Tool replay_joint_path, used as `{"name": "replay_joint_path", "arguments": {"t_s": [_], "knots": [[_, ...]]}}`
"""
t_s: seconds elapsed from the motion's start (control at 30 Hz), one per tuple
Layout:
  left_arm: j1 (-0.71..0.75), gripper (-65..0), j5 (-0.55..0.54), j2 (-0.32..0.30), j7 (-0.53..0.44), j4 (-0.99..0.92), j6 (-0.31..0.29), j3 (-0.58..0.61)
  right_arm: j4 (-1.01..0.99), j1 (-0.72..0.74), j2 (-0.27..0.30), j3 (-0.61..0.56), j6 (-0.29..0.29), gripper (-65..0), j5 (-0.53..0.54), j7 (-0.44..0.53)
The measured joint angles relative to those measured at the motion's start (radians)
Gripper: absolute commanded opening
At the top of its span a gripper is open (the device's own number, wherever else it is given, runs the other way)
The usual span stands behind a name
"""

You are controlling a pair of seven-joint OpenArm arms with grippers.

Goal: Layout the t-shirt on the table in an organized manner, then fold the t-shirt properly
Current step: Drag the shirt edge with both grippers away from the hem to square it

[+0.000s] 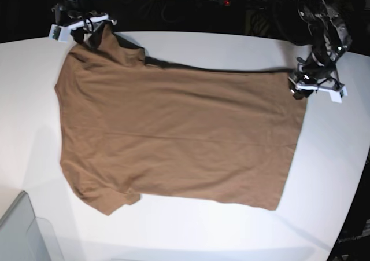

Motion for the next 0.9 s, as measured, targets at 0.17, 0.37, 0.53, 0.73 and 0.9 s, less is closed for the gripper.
{"name": "replay_joint_path", "arguments": {"t_s": [0.17,0.37,0.53,0.73,0.9], "knots": [[-0.004,-50.2,-0.008,-0.010,-0.033,-0.037,-0.003,0.013,-0.040,0.006,-0.002,-0.001,0.000,-33.8,0.000,0.008],[-0.004,-50.6,-0.013,-0.005,-0.027,-0.033,-0.003,0.014,-0.084,0.044,0.001,0.000,0.000,-33.8,-0.003,0.041],[-0.002,-54.6,-0.013,-0.005,-0.027,-0.032,-0.004,0.013,-0.134,0.087,0.011,-0.032,0.000,-35.2,-0.004,0.091],[0.009,-64.5,-0.018,-0.005,-0.027,-0.032,-0.003,0.012,-0.151,0.096,0.048,-0.119,0.001,-56.4,-0.006,0.113],[0.015,-65.0,-0.028,-0.005,-0.026,-0.030,-0.004,0.012,-0.132,0.095,0.047,-0.126,0.007,-65.0,0.000,0.072]]}}
